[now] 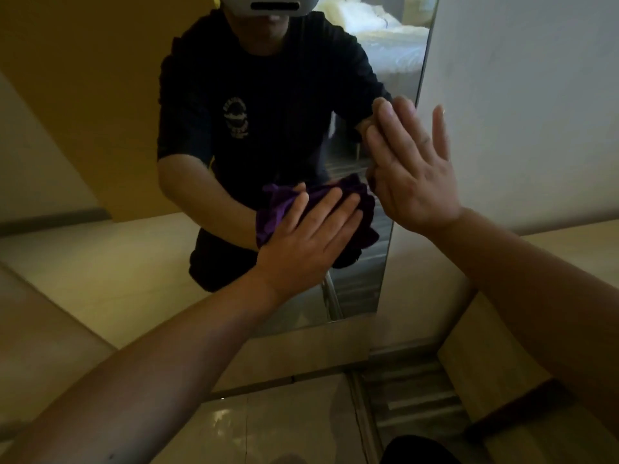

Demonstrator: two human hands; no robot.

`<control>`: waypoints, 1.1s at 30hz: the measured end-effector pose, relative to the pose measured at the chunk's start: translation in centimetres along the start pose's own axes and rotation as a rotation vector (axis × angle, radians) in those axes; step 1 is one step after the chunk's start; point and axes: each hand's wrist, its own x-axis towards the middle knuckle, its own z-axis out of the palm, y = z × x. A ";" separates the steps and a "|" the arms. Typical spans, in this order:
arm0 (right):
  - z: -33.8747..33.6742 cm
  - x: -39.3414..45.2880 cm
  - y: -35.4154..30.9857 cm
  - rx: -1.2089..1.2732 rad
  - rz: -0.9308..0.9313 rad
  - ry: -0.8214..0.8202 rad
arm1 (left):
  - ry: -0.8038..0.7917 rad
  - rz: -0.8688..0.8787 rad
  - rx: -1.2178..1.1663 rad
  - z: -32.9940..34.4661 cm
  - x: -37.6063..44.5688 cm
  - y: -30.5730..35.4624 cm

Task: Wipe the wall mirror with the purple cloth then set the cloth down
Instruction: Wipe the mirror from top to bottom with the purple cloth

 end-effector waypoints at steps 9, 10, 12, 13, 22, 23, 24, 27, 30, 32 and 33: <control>0.8 -0.2 0.3 -0.019 -0.010 0.034 | -0.348 0.340 0.027 3.7 -12.9 8.4; 0.7 -0.1 0.3 -0.015 -0.010 0.025 | -0.390 0.334 -0.006 3.5 -13.7 8.6; 0.4 -0.1 0.2 -0.016 0.007 0.002 | -0.449 0.325 -0.072 3.1 -13.7 8.6; 0.2 -0.1 0.1 -0.017 0.021 -0.013 | -0.469 0.330 -0.104 2.8 -13.4 8.3; -3.9 -2.9 -0.5 0.122 0.344 -0.190 | -0.299 0.085 -0.204 -0.3 -7.4 3.8; -4.1 -4.4 -0.3 0.113 0.413 -0.240 | -0.243 0.033 -0.202 -0.9 -5.6 2.8; -4.1 -5.9 0.0 0.089 0.470 -0.315 | -0.181 -0.013 -0.202 -1.4 -3.6 1.8; -2.4 -9.0 0.9 0.006 0.522 -0.495 | 0.045 -0.114 -0.191 -2.4 3.4 -1.1; -0.5 -10.0 1.4 -0.018 0.476 -0.471 | 0.185 -0.146 -0.118 -2.0 9.3 -2.4; 0.4 -10.7 1.8 -0.028 0.461 -0.425 | 0.167 -0.118 -0.057 -1.1 10.6 -1.8; 0.9 -11.1 2.0 -0.037 0.439 -0.398 | 0.151 -0.100 -0.043 -0.5 10.4 -1.1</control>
